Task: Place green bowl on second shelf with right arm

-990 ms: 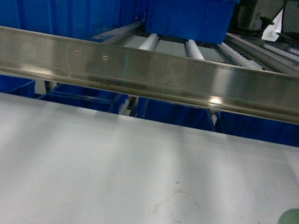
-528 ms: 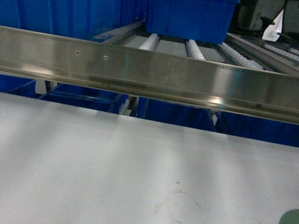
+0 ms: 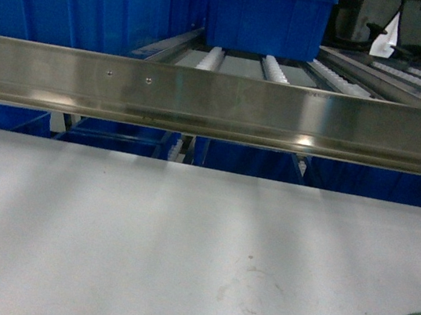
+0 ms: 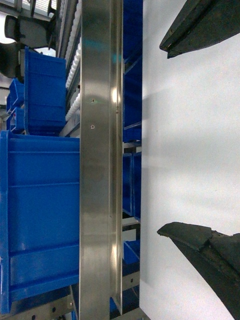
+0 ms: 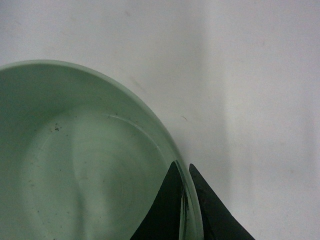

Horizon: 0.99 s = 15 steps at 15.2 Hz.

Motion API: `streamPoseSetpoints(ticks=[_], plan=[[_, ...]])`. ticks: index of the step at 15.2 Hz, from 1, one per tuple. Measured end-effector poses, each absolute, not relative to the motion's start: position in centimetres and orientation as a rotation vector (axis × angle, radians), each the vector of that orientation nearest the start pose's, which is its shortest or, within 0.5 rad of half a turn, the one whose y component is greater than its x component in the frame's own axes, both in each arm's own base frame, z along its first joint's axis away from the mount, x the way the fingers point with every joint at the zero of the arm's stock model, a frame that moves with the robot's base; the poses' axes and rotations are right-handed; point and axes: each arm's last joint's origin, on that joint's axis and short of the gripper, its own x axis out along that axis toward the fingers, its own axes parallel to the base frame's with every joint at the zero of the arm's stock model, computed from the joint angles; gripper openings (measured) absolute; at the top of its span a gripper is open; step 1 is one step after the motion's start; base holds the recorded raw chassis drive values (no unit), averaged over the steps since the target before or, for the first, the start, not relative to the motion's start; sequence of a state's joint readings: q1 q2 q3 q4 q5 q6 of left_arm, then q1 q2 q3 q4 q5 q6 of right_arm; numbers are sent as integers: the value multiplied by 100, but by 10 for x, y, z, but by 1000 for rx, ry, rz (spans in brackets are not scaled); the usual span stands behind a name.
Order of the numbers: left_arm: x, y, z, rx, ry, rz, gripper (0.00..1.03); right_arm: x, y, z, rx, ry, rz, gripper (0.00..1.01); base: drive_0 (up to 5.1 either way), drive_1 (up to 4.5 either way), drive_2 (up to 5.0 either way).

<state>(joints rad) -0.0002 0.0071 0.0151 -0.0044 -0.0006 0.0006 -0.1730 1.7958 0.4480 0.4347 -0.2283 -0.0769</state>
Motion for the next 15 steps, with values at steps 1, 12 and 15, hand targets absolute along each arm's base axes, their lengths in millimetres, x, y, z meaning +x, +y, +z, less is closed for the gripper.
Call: streamPoseSetpoints(ticks=[1, 12, 15], plan=[[97, 0, 168, 1, -4, 1, 98, 242, -31, 76, 90, 824, 89, 2, 0, 0, 0], [97, 0, 168, 1, -4, 1, 98, 150, -2, 197, 3, 323, 100, 2, 0, 0, 0], [97, 0, 168, 1, -4, 1, 98, 150, -2, 197, 3, 324, 100, 2, 0, 0, 0]])
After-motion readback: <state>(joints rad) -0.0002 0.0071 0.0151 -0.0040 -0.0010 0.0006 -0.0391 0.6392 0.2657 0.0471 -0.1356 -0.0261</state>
